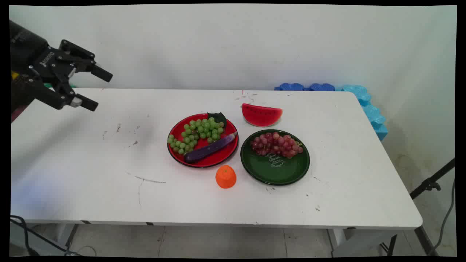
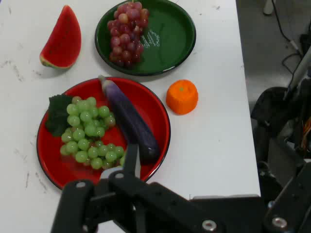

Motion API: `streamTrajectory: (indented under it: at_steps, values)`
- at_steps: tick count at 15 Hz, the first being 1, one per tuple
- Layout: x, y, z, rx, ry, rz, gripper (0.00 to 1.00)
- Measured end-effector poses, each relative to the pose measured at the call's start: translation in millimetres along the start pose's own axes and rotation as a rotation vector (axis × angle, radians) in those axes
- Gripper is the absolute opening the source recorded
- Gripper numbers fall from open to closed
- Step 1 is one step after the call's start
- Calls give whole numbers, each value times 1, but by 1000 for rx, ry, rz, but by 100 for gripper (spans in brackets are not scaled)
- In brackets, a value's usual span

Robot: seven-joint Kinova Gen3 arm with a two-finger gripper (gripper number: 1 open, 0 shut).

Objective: Pick up the eggplant from the red plate

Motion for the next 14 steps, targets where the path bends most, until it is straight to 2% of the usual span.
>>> streamTrajectory:
  at_steps: [5, 10, 14]
  values:
    - [19, 3, 23, 32, -14, -43, 100]
    - [36, 3, 70, 72, -68, -94, 100]
    - [46, -2, 125, 118, -138, -138, 100]
